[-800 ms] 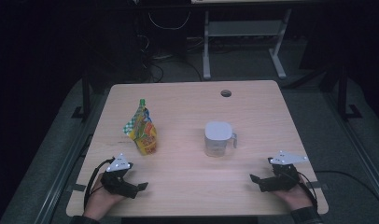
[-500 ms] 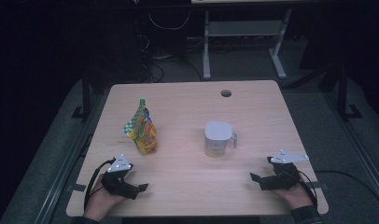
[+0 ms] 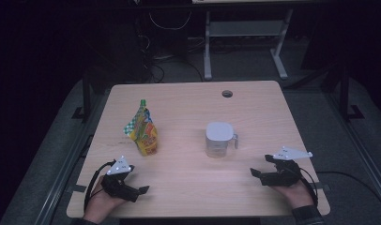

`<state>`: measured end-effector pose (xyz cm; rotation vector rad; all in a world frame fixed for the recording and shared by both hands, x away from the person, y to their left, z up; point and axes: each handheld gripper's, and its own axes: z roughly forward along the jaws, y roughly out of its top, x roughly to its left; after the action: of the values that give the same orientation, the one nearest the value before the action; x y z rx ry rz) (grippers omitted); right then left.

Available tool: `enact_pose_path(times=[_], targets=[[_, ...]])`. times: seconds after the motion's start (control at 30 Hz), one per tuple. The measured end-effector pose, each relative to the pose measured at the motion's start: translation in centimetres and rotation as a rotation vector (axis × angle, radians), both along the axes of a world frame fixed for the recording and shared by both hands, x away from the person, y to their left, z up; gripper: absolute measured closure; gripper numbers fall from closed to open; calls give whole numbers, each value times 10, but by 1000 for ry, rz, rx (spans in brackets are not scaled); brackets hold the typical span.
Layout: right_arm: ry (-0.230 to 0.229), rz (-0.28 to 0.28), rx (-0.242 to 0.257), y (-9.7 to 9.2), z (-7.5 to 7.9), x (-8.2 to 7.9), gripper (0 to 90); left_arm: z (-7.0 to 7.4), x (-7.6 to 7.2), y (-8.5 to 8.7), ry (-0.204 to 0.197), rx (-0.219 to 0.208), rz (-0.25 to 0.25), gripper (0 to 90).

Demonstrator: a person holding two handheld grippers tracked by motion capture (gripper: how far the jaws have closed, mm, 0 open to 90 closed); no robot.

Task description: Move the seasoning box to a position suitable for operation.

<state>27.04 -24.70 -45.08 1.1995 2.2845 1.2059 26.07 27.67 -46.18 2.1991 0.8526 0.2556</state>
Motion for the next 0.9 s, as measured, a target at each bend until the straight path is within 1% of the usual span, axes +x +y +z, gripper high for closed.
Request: enact_pose_path(times=[0.13,0.17,0.27,0.3,0.37,0.4,0.43,0.47,0.53,0.57,0.6,0.63,0.7,0.73,0.77,0.8,0.9], targets=[[-11,6,13,1,5,3,212,0,0,1,0,3,-3,0],[-17,15,18,2,8,5,238,1,-1,2,-7,8,-3,0],[-15,20,36,3,9,9,268,1,-2,3,-11,-10,12,0],[-11,22,43,4,9,10,283,2,-2,4,-10,-6,9,0],[-5,30,45,6,10,13,294,2,-2,4,-11,-11,12,0],[-11,34,43,7,10,15,302,3,-2,5,-11,-6,6,0],[-10,44,50,8,10,17,306,2,-2,4,-11,-8,7,0],[-8,49,60,10,11,18,311,2,-1,4,-8,-1,3,0],[-11,54,64,13,12,22,332,1,-2,3,-2,-11,8,0],[-14,54,65,15,12,24,333,1,-1,3,-3,-2,2,0],[-20,59,58,16,13,26,333,1,-1,3,-3,-2,2,0],[-18,61,57,18,14,28,335,3,-1,3,-9,5,-3,0],[-27,61,59,18,15,30,337,3,-1,3,-13,2,-3,0],[-31,64,68,19,17,34,340,3,-2,4,-12,1,-1,0],[-35,69,73,19,19,36,342,2,-2,3,-10,-8,6,0],[-37,78,81,19,21,38,347,1,-2,3,-2,-7,5,0],[-39,94,81,20,23,42,349,1,-2,2,-1,-19,10,0]])
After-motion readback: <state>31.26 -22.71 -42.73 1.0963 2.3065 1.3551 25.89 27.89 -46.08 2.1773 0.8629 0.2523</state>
